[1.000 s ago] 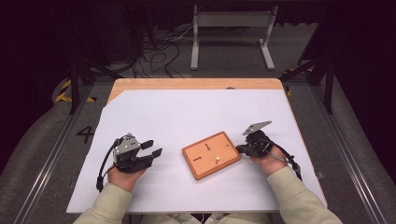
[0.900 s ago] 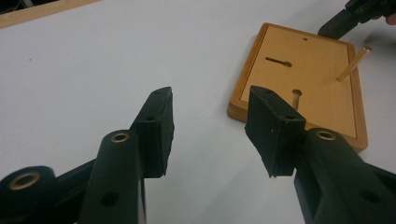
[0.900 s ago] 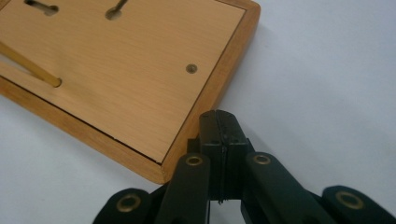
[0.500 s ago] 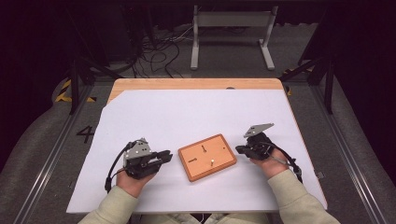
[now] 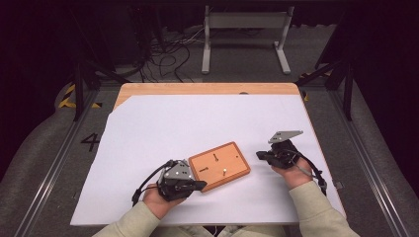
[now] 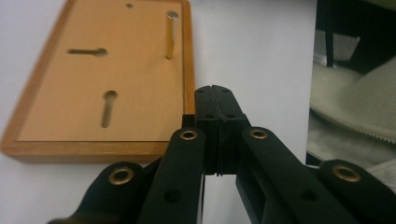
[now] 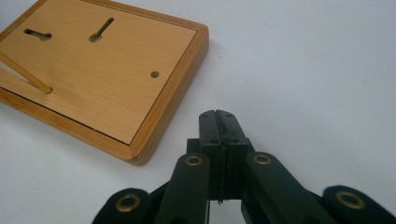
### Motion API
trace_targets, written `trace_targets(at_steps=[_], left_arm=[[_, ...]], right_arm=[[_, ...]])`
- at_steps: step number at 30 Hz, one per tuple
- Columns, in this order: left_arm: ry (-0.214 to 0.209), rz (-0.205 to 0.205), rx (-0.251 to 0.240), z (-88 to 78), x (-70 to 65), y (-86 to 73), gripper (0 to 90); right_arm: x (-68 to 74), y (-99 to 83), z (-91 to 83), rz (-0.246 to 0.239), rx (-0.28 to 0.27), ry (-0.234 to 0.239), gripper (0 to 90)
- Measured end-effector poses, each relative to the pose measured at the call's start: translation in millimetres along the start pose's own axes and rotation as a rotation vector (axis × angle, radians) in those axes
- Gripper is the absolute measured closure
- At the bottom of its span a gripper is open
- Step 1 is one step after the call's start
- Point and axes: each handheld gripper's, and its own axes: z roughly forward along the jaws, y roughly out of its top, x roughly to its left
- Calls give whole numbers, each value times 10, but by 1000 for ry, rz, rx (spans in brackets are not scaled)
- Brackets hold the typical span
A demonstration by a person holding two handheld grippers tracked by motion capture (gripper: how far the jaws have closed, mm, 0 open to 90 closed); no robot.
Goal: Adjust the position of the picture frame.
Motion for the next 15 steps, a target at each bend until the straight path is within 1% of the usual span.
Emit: trace_targets(at_steps=[2, 4, 6, 8, 9, 11, 12, 14, 15], left_arm=[[-24, 0, 34, 72, 0, -2, 898], [-39, 2, 65, 130, 2, -9, 898], [-58, -10, 94, 162, 7, -16, 898], [-61, -1, 109, 183, 21, -22, 898], [-65, -5, 116, 196, 22, -29, 898], [-77, -10, 142, 231, 30, -39, 898], [-83, -3, 159, 245, 37, -42, 898], [-76, -5, 182, 272, 39, -49, 898], [-76, -5, 182, 272, 39, -49, 898]], right_arm=[[-5, -5, -7, 4, -3, 0, 900], [-14, -11, -16, 9, -5, 4, 900], [-19, -14, -20, 9, -9, 4, 900], [-20, -14, -22, 12, -12, 5, 900], [-19, -13, -23, 11, -12, 6, 900], [-14, -8, -21, 8, -11, 8, 900], [-11, -5, -17, 6, -11, 9, 900], [-9, -2, -13, 3, -11, 10, 900], [-9, -2, -13, 3, -11, 10, 900]])
